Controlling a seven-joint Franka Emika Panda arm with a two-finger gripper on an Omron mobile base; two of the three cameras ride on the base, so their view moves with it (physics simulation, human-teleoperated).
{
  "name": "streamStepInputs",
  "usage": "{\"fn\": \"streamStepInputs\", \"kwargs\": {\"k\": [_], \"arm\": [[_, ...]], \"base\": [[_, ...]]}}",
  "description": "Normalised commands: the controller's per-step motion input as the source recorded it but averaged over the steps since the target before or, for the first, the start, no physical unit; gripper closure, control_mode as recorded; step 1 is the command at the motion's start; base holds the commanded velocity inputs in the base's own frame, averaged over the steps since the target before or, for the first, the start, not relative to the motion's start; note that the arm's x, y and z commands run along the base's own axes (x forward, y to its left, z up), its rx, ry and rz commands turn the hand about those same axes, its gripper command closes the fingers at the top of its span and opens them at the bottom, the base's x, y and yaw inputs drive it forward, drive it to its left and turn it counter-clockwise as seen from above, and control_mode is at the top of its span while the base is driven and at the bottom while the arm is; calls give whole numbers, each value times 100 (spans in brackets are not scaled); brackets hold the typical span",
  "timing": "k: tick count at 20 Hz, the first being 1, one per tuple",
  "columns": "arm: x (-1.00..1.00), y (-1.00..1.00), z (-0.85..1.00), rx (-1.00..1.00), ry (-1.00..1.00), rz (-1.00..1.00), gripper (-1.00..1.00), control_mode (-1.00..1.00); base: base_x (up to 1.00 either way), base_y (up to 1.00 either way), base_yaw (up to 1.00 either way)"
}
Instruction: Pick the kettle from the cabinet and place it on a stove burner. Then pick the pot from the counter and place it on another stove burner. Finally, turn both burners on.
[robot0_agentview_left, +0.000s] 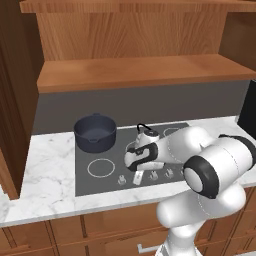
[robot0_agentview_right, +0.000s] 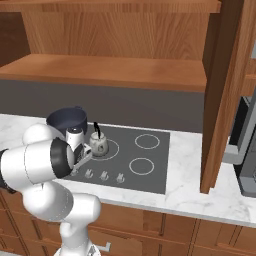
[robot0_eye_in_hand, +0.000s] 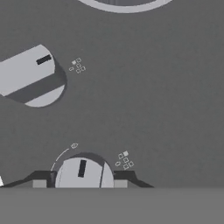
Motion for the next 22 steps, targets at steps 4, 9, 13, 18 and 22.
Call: {"fn": "streamStepInputs", "kwargs": {"k": [4,9,13,18,22], "arm": [[-11,0,-6,0,-6,11,-100,-100],[-16,0,0,0,-8,9,-100,-100],[-12,0,0,0,-3,7,-100,-100],[-3,0,5,0,0,5,-100,-100],[0,0,18,0,0,4,-100,-100]], "base": [[0,0,0],[0,0,0],[0,0,0],[0,0,0],[0,0,0]]}}
